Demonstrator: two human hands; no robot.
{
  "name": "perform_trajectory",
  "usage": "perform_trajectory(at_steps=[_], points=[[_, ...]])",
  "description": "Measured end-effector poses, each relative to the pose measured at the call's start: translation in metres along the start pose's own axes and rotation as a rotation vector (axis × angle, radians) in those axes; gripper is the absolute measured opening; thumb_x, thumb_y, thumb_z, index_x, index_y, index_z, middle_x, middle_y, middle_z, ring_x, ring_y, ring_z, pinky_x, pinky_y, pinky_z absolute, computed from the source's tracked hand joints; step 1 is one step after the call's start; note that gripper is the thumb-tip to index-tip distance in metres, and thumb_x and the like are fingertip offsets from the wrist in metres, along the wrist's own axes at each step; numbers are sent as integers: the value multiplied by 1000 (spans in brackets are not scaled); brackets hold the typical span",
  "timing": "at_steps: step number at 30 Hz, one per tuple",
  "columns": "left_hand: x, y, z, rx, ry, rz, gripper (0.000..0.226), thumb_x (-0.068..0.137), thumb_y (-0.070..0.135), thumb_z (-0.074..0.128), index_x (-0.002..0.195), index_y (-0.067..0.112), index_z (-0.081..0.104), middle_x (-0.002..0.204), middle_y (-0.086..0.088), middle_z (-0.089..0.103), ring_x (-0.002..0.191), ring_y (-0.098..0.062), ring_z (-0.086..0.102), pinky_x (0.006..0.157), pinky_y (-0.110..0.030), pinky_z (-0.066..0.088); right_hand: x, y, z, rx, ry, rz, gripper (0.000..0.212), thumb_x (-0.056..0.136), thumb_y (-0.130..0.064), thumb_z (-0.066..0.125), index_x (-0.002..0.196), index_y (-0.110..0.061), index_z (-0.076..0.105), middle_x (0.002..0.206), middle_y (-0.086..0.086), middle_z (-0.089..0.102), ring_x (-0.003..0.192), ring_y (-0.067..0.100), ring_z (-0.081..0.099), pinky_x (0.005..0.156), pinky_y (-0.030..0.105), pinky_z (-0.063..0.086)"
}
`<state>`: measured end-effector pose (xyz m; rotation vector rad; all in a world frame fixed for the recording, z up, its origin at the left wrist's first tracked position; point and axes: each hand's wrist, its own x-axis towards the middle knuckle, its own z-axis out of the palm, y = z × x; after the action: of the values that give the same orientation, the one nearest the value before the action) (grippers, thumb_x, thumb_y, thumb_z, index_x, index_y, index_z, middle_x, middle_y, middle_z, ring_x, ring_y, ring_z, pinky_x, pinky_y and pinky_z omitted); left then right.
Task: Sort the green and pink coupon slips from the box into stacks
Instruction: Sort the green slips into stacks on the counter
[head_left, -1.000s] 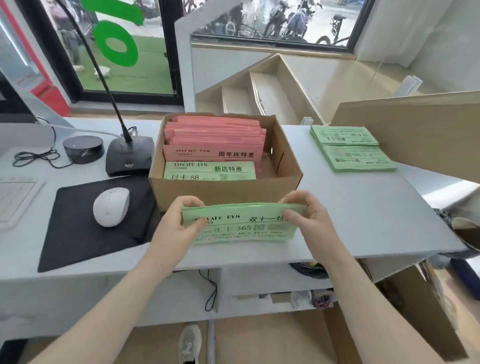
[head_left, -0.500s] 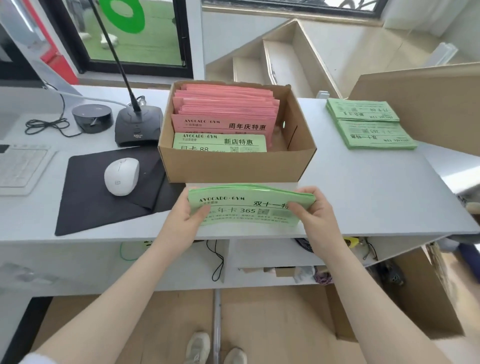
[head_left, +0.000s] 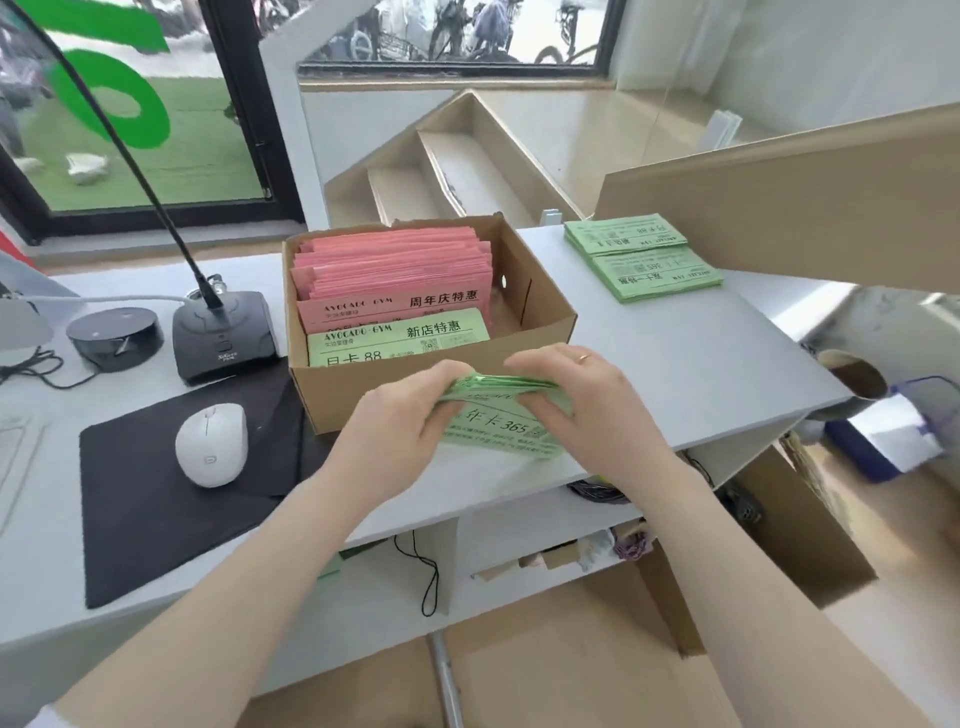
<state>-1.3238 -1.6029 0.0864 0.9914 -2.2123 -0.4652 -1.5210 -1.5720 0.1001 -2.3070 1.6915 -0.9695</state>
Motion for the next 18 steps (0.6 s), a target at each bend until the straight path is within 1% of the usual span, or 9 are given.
perform_trajectory(at_steps=[3,4,6,8,10,12,14,16,18], points=[[16,3,4,35,6,116,28,88,17,47,113,15,58,85,12,58,71,-16,56,59,-22,37,7,-15,-6,-7,-28,-63,29,84,-15,55,111,-12,64,102,4,69,89,27,64,72,36,52],[22,4,6,28,13,124,27,88,16,48,112,13,59,84,11,57,69,-16,54,58,-19,36,8,-14,-8,-64,15,-68,26,84,-15,55,107,-11,64,96,5,70,81,29,65,63,37,51],[31,10,11,-30,14,86,20,89,16,53,109,13,58,83,11,58,69,-16,55,59,-16,38,9,-8,-15,-219,98,-86,19,83,-16,55,98,-9,64,81,6,68,63,31,61,49,31,42],[40,15,18,-173,37,2,14,88,15,60,101,19,55,84,15,61,71,-9,59,62,-11,42,9,3,-24,-256,117,-37,19,83,-20,54,97,-11,63,78,5,67,61,30,59,49,29,39],[52,21,25,-399,58,-115,17,85,17,64,91,27,51,85,18,65,75,-1,63,64,-10,47,8,18,-34,-93,135,89,19,86,-24,52,99,-15,63,81,-1,68,69,26,60,55,34,47],[67,25,34,-618,45,-219,16,85,12,63,90,24,53,85,11,68,77,-4,65,62,-13,49,7,36,-40,77,216,198,14,87,-20,55,97,-18,64,80,-7,67,71,19,61,60,39,52],[82,27,49,-831,-21,-277,16,88,3,57,92,19,54,85,6,70,80,-7,67,65,-15,50,7,58,-46,228,288,308,12,87,-13,59,95,-20,65,81,-11,66,73,11,61,65,37,54],[96,31,73,-934,-94,-319,17,91,2,52,98,17,53,92,2,72,88,-12,68,73,-24,54,8,81,-53,442,337,410,19,88,-5,58,92,-23,64,89,-6,69,80,12,65,69,34,56],[109,36,105,-907,-167,-350,17,93,7,50,105,19,51,99,3,71,92,-12,68,80,-30,54,13,109,-60,643,427,506,24,88,1,55,91,-21,64,91,-2,69,79,10,68,66,29,57]])
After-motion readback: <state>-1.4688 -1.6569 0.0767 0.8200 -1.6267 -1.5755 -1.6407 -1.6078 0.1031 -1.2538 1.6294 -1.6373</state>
